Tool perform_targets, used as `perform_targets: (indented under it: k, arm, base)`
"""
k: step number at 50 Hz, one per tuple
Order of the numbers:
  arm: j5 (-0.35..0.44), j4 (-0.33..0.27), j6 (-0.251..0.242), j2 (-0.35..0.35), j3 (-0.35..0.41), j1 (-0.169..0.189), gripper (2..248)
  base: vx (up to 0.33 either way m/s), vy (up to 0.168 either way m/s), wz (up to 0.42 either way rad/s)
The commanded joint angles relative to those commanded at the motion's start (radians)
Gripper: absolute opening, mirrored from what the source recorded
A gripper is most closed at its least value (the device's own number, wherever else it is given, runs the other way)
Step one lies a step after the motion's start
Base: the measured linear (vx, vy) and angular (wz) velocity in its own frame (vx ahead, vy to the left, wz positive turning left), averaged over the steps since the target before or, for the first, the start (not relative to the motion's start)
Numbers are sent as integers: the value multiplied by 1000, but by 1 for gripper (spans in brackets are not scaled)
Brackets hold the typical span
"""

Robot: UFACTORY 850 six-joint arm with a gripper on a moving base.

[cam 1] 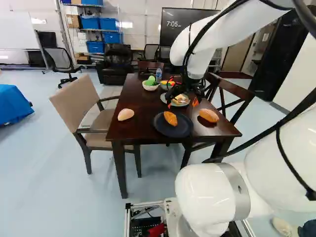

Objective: Move the croissant to the empty plate

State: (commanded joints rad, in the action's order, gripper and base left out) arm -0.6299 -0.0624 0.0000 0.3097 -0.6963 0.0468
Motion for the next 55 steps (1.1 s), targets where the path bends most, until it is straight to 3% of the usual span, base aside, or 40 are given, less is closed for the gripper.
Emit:
perform_targets:
  k: [34, 55]
  arm:
    - [0, 0, 0, 0, 0, 0, 247]
    - [0, 0, 0, 0, 0, 0, 247]
  base:
    - [-3, 0, 0]
    - [-94, 1, 10]
